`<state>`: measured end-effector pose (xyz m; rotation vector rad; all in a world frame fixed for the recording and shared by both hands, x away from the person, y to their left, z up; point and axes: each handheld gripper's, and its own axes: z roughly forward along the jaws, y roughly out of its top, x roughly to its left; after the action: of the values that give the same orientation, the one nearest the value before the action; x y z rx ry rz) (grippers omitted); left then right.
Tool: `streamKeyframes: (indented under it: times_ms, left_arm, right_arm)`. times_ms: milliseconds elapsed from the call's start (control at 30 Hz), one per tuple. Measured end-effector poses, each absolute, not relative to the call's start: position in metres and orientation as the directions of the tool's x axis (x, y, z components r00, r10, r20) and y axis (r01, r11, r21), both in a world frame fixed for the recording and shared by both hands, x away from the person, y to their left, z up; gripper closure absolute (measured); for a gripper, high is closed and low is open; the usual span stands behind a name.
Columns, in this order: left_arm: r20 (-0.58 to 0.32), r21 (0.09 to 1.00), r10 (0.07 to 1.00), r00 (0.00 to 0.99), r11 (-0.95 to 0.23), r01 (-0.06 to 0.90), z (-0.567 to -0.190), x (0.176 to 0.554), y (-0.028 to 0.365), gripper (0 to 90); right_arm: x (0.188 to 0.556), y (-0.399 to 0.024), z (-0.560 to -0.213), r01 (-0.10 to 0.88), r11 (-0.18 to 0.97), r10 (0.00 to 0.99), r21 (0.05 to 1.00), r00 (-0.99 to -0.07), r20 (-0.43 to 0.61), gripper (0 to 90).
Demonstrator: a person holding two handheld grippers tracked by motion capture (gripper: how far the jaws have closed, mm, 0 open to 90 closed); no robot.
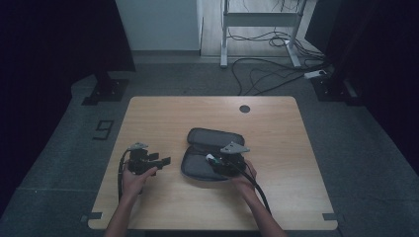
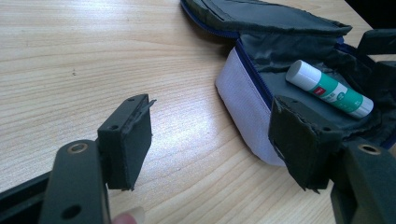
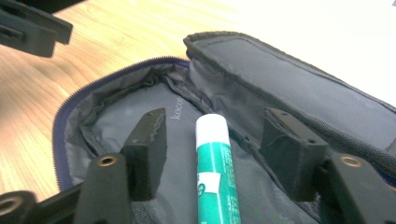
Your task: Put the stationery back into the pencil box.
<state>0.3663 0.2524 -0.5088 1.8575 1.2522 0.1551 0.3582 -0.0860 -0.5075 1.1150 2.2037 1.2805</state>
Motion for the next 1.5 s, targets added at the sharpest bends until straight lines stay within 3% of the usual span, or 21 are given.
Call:
streamKeyframes:
  times_ms: [267, 667, 1233, 1500]
  left_arm:
    - [-0.34, 0.704, 0.805, 0.486, -0.125, 0.699, -0.51, 0.366, 0.252, 30.6]
    - [-0.336, 0.7, 0.799, 0.499, -0.142, 0.7, -0.511, 0.365, 0.249, 30.6]
    - [-0.323, 0.686, 0.798, 0.509, -0.173, 0.707, -0.515, 0.366, 0.242, 30.0]
    - [-0.32, 0.68, 0.796, 0.514, -0.185, 0.709, -0.516, 0.367, 0.24, 29.8]
  right_arm:
    - [0.352, -0.099, -0.501, 0.427, 0.254, 0.781, 0.868, -0.62, 0.076, 32.8]
    - [0.335, -0.141, -0.496, 0.404, 0.205, 0.829, 0.891, -0.556, 0.062, 31.9]
    - [0.313, -0.232, -0.529, 0.514, 0.167, 0.912, 0.841, -0.405, 0.067, 32.1]
    - [0.313, -0.253, -0.542, 0.56, 0.142, 0.933, 0.816, -0.35, 0.078, 32.3]
